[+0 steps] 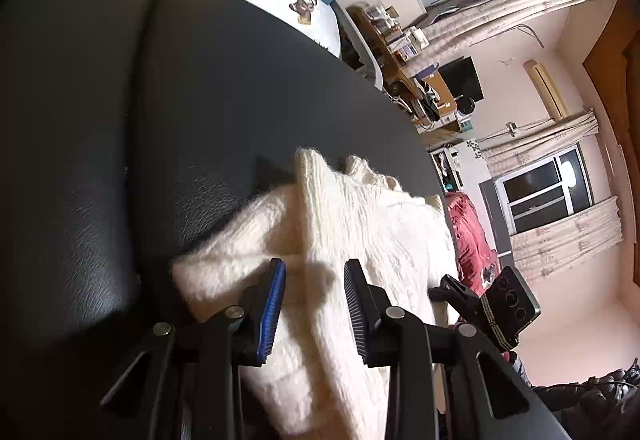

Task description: Fold clothes

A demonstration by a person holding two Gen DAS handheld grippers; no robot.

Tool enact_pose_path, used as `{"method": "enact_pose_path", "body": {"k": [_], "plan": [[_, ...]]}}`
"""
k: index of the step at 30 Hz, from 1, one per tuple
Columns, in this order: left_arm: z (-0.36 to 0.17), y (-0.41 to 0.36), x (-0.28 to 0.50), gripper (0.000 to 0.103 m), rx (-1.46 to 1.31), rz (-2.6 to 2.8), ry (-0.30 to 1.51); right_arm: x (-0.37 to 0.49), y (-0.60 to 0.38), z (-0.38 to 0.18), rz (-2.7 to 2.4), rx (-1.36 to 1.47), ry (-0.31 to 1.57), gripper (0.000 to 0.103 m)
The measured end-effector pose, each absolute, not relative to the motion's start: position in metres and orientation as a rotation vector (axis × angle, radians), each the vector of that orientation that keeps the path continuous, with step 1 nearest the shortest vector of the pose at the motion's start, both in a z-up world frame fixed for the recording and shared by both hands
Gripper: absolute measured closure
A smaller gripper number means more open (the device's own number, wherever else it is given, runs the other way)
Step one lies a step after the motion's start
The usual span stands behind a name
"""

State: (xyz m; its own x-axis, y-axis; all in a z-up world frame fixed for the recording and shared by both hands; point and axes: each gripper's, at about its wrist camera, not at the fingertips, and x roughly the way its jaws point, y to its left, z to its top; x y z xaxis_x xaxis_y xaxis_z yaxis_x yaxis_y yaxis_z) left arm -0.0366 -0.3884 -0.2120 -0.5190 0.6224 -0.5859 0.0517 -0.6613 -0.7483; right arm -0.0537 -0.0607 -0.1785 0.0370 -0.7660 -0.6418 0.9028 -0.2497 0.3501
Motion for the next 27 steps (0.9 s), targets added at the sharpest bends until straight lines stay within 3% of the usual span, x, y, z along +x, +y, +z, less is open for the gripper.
{"method": "enact_pose_path", "body": {"k": [4, 5, 6, 7, 11, 17, 21, 27], "plan": [[-0.215, -0.384, -0.043, 0.074, -1.311, 2.220, -1.029, -0.062, -0.060, -0.160, -1.603, 0.965, 0.169, 0.000], [-0.213, -0.384, -0.042, 0.078, -1.298, 2.234, -1.026, -0.064, -0.057, -0.154, -1.618, 0.959, 0.154, 0.000], [-0.210, -0.383, -0.040, 0.093, -1.278, 2.263, -1.011, -0.066, -0.055, -0.150, -1.640, 0.948, 0.156, 0.000], [-0.203, -0.380, -0.035, 0.100, -1.245, 2.318, -0.982, -0.068, -0.054, -0.147, -1.673, 0.945, 0.176, 0.000], [-0.172, -0.375, 0.007, 0.099, -1.048, 2.462, -0.965, -0.079, -0.045, -0.152, -1.815, 0.990, 0.244, 0.000], [-0.205, -0.385, 0.017, 0.099, -1.258, 2.543, -1.027, -0.091, -0.032, -0.180, -1.936, 1.049, 0.225, 0.000], [-0.207, -0.391, 0.012, 0.093, -1.281, 2.573, -1.129, -0.087, -0.032, -0.169, -1.926, 1.043, 0.252, 0.000], [-0.158, -0.340, 0.037, 0.087, -1.193, 2.645, -0.902, -0.094, -0.016, -0.182, -1.970, 1.056, 0.243, 0.000]]}}
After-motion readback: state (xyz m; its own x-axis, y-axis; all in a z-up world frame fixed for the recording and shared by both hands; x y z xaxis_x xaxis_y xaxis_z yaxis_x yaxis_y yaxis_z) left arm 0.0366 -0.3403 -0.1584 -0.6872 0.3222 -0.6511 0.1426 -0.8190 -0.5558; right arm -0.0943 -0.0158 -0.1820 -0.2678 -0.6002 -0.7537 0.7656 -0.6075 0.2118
